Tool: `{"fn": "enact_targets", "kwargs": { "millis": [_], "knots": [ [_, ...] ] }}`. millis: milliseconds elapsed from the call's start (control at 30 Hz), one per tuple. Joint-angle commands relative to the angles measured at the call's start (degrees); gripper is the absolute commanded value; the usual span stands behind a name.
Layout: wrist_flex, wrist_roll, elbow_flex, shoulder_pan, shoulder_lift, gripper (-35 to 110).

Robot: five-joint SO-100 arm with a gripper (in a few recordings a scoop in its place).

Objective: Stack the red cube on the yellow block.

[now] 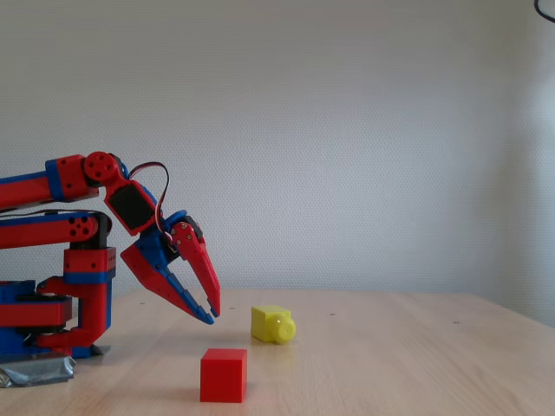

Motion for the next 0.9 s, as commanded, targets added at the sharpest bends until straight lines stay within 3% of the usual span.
{"fn": "enact_targets", "kwargs": {
  "millis": [0, 633, 867],
  "knots": [
    [0.7, 0.53, -1.14, 0.62, 0.88, 0],
    [0.79, 1.93, -1.58, 1.76, 0.88, 0],
    [-1.49, 0.44, -14.5, 2.72, -3.87, 0]
  ]
}}
